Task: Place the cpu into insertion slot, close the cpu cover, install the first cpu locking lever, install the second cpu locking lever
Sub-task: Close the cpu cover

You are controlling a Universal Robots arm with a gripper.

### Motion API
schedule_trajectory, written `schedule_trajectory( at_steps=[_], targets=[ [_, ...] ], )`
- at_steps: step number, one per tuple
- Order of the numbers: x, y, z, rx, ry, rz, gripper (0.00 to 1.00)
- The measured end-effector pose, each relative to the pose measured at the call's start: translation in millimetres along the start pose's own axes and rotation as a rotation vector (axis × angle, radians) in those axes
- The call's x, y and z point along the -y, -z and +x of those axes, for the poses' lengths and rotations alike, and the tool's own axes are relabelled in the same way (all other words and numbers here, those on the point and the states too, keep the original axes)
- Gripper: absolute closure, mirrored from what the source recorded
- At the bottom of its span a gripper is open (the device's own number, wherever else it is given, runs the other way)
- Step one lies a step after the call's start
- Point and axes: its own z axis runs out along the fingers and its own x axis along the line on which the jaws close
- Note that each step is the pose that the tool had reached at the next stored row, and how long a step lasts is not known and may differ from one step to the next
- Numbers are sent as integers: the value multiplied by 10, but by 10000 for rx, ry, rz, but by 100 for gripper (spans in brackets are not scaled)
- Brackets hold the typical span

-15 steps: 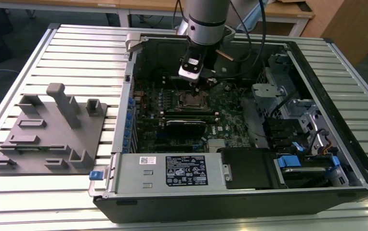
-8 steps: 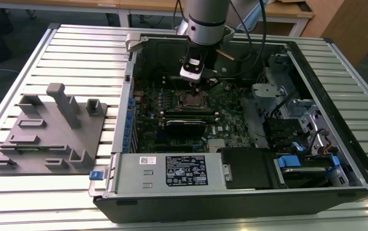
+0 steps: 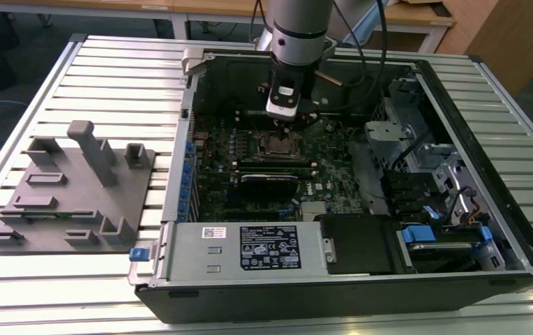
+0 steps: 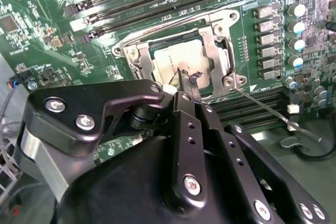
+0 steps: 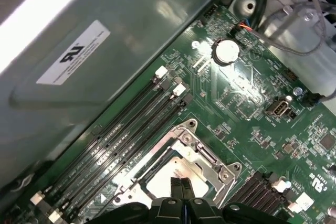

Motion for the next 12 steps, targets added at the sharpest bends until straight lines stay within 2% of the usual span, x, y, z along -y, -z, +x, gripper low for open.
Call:
schedule_trajectory(
  at_steps=[2,12],
  targets=[
    [0,0,0,0,136,-2,90],
    [0,0,0,0,184,-2,90]
  ],
)
